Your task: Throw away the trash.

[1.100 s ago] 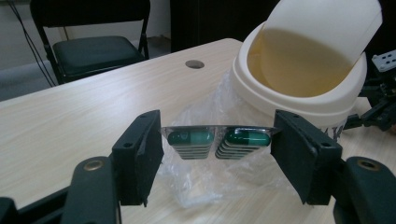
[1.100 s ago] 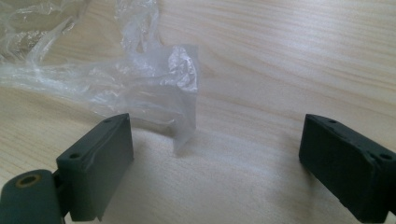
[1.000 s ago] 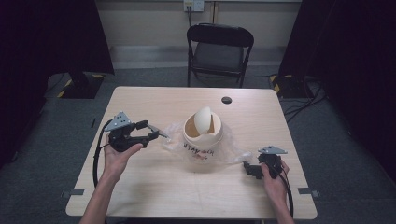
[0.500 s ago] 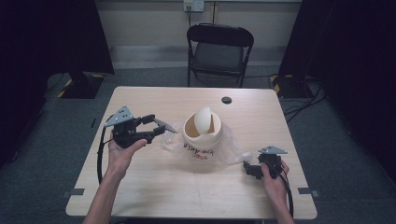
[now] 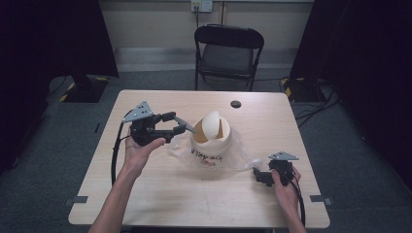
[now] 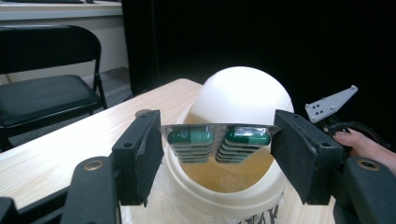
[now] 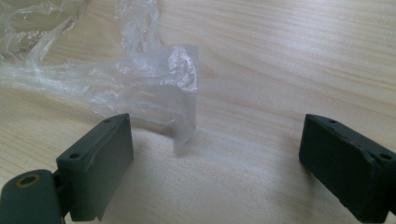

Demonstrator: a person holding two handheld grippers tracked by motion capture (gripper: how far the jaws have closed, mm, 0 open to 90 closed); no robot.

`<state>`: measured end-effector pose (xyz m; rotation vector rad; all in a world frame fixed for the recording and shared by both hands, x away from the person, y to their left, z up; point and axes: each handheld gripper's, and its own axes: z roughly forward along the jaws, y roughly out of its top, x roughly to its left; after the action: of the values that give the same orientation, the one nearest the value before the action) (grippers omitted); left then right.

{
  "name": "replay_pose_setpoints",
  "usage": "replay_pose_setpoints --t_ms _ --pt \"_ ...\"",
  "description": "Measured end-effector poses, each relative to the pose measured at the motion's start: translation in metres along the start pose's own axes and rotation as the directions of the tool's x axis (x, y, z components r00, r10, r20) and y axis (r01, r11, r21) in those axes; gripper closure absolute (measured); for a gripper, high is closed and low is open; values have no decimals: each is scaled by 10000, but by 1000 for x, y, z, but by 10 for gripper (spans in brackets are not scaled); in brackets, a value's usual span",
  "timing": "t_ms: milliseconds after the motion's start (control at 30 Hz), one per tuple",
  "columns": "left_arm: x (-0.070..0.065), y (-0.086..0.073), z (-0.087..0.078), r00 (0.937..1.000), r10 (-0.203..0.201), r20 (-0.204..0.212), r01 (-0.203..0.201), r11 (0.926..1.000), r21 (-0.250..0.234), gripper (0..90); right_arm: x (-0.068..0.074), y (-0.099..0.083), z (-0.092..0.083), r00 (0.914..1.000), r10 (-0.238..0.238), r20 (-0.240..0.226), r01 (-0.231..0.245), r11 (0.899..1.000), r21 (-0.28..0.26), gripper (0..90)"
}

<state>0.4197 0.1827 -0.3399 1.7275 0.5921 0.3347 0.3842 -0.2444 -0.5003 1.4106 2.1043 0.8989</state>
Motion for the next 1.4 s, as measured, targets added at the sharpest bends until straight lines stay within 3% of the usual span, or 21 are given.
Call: replay_pose_setpoints --t_ms 400,700,1000,1133,1400 --pt "0 -9 32 9985 174 516 -206 9979 618 342 0 0 0 10000 0 1 0 10000 0 90" --pt "1 -18 52 9972 203 721 -301 9900 1376 342 0 0 0 10000 -7 -5 7 10000 -3 90" --pt "5 -22 60 9973 34 739 -154 9865 1633 342 0 0 0 10000 -9 -7 9 10000 -8 90" --pt "8 -26 64 9973 97 724 -236 9809 1931 341 0 0 0 10000 -6 -8 6 10000 -5 90" --pt "9 -28 69 9970 -38 777 -113 9812 1929 320 0 0 0 10000 -2 -8 2 10000 -3 90"
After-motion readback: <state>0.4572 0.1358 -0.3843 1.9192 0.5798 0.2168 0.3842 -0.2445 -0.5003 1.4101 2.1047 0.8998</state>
